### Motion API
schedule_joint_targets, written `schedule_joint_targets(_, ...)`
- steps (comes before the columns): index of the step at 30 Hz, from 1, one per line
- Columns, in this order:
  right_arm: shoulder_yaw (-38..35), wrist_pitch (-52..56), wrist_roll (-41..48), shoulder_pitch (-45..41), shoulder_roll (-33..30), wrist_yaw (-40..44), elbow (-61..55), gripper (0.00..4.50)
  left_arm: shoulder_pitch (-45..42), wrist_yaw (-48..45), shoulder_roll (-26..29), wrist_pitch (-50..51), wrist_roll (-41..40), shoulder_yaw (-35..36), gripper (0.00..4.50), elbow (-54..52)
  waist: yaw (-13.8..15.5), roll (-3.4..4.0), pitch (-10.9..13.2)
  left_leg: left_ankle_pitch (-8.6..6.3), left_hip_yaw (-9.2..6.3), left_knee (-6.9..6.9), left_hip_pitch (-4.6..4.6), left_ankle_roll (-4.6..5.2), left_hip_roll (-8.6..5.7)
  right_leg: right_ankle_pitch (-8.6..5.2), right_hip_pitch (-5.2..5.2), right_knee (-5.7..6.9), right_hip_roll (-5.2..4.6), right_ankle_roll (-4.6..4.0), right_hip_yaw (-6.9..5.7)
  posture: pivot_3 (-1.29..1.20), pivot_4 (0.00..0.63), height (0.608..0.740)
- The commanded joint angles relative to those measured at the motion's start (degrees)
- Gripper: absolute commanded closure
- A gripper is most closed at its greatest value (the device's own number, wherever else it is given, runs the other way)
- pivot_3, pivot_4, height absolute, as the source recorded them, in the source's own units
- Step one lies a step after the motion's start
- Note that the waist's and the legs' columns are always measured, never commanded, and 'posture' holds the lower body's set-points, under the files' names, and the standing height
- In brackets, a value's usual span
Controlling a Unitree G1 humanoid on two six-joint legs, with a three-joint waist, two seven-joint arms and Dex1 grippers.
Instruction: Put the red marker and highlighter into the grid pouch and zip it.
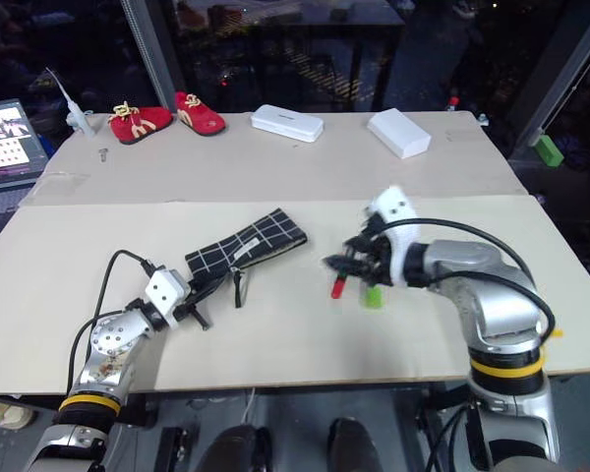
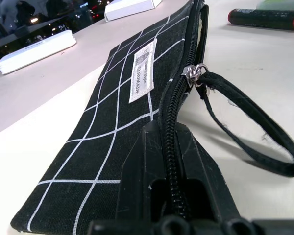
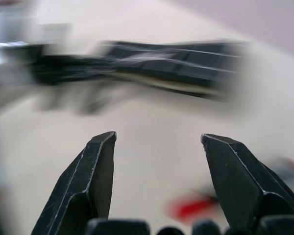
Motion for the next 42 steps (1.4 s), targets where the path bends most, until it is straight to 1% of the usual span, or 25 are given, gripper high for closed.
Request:
schedule_joint_targets(1, 0.0, 0.3, -3.2, 7.8, 0.9, -8.4, -3.8, 1.39, -0.1, 0.4, 0.2, -0.6, -0.3, 0.3, 4.50, -1.3, 0.1, -0.06, 0.0, 0.00, -0.01, -0.01, -0.02, 0.00, 0.01, -0.01, 0.00, -0.02, 0.01, 0.01, -0.02, 0.00, 0.150, 0.740)
schedule_joint_targets(3, 0.2, 1.4, -3.6, 8.7, 3.0, -11.9, -3.2, 1.39, -0.5, 0.5, 0.2, -0.7, -0.2, 0.4, 4.50, -0.6, 0.0, -0.03, 0.0, -0.01, 0.01, -0.02, -0.09, 0.00, -0.02, -0.01, -0.06, -0.02, 0.00, 0.01, 0.01, 0.00, 0.150, 0.740)
schedule_joint_targets(5, 1.3, 0.3, -5.0, 8.7, 4.0, -14.8, -1.5, 1.39, -0.8, 0.5, 0.1, -0.7, -0.2, 0.3, 4.50, -0.5, -0.4, -0.03, 0.0, 0.00, 0.08, -0.01, -0.08, 0.00, -0.05, 0.00, -0.13, 0.04, -0.01, 0.01, 0.13, 0.00, 0.150, 0.740)
schedule_joint_targets(8, 1.2, 0.2, -4.5, 8.2, 5.7, -17.0, 0.0, 1.39, -1.2, 0.4, -0.1, -0.7, -0.2, 0.2, 4.50, -0.1, -0.3, -0.04, 0.0, 0.00, 0.07, -0.01, 0.20, -0.01, -0.06, 0.01, 0.15, 0.03, 0.01, 0.02, 0.13, 0.00, 0.150, 0.740)
schedule_joint_targets(17, 6.7, -2.1, -4.7, 8.6, 5.4, -19.1, 3.1, 1.39, 0.1, 1.5, -0.6, -0.8, -0.3, 0.4, 4.50, -0.8, -0.2, -0.04, 0.0, -0.02, 0.01, -0.01, 0.18, 0.02, -0.07, -0.03, 0.22, -0.07, 0.00, 0.05, 0.09, 0.00, 0.150, 0.740)
schedule_joint_targets(23, 10.7, -4.9, -7.6, 8.3, 4.3, -21.1, 7.8, 1.39, 1.3, 2.6, -0.7, -0.1, -0.3, 0.6, 4.50, -2.9, -0.3, -0.05, 0.0, -0.02, 0.01, -0.01, 0.41, 0.02, -0.04, -0.03, 0.47, -0.08, 0.00, 0.05, 0.09, 0.00, 0.150, 0.740)
schedule_joint_targets(24, 11.1, -5.3, -8.3, 8.2, 4.0, -21.7, 8.4, 1.63, 1.4, 2.8, -0.6, 0.1, -0.3, 0.6, 4.50, -3.2, -0.3, -0.08, 0.0, -0.02, 0.01, -0.01, 0.53, 0.02, -0.02, -0.04, 0.58, -0.10, 0.00, 0.05, 0.09, 0.00, 0.150, 0.740)
schedule_joint_targets(25, 11.1, -5.9, -8.6, 8.3, 3.8, -22.0, 8.7, 1.98, 1.5, 2.9, -0.6, 0.3, -0.4, 0.7, 4.50, -3.6, -0.3, -0.08, 0.0, -0.03, 0.02, -0.01, 0.60, 0.02, -0.02, -0.04, 0.65, -0.11, 0.00, 0.05, 0.10, 0.00, 0.150, 0.740)
schedule_joint_targets(26, 11.2, -6.4, -8.6, 8.4, 3.5, -22.1, 8.8, 2.15, 1.6, 3.1, -0.5, 0.5, -0.5, 0.8, 4.50, -3.9, -0.2, -0.09, 0.0, -0.03, 0.01, -0.01, 0.64, 0.01, -0.01, -0.05, 0.68, -0.11, -0.01, 0.05, 0.10, 0.00, 0.150, 0.740)
schedule_joint_targets(27, 11.0, -6.6, -8.6, 8.5, 3.4, -22.3, 8.9, 2.62, 1.7, 3.2, -0.5, 0.6, -0.5, 0.8, 4.50, -4.2, -0.2, -0.09, 0.0, -0.03, 0.02, -0.01, 0.66, 0.01, -0.01, -0.05, 0.69, -0.11, 0.00, 0.05, 0.10, 0.00, 0.150, 0.740)
schedule_joint_targets(28, 10.6, -6.8, -8.4, 8.6, 3.5, -22.3, 8.9, 2.81, 1.8, 3.3, -0.5, 0.8, -0.6, 0.9, 4.50, -4.5, -0.2, -0.09, 0.0, -0.03, 0.02, -0.01, 0.66, 0.01, -0.01, -0.05, 0.69, -0.11, 0.00, 0.05, 0.11, 0.00, 0.150, 0.740)
schedule_joint_targets(30, 9.8, -6.9, -7.5, 8.6, 4.0, -22.1, 8.8, 3.46, 1.9, 3.3, -0.4, 1.0, -0.6, 0.9, 4.50, -4.8, -0.2, -0.10, 0.0, -0.03, 0.02, -0.01, 0.65, 0.01, 0.00, -0.05, 0.68, -0.11, 0.00, 0.05, 0.11, 0.00, 0.150, 0.740)
schedule_joint_targets(36, 9.3, -6.0, -7.0, 8.2, 4.5, -23.0, 8.2, 3.47, 2.1, 3.0, -0.5, 1.5, -1.7, 1.1, 4.50, -6.2, -0.1, -0.10, 0.0, -0.03, 0.02, -0.01, 0.62, 0.02, -0.01, -0.05, 0.68, -0.13, -0.02, 0.05, 0.11, 0.00, 0.150, 0.740)
schedule_joint_targets(40, 6.9, -6.9, -6.1, 6.1, 6.4, -24.4, 7.9, 3.47, 2.3, 2.8, -0.4, 1.5, -1.9, 1.2, 4.50, -6.4, -0.1, -0.10, 0.0, -0.03, 0.02, -0.01, 0.60, 0.01, 0.00, -0.05, 0.66, -0.14, -0.01, 0.05, 0.11, 0.00, 0.150, 0.740)
schedule_joint_targets(42, 5.7, -8.6, -5.1, 4.3, 6.5, -23.5, 7.8, 3.47, 2.2, 2.7, -0.4, 1.5, -2.1, 1.2, 4.50, -6.3, -0.1, -0.10, 0.0, -0.03, 0.02, -0.01, 0.56, 0.01, -0.01, -0.05, 0.61, -0.13, -0.01, 0.05, 0.11, 0.00, 0.150, 0.740)
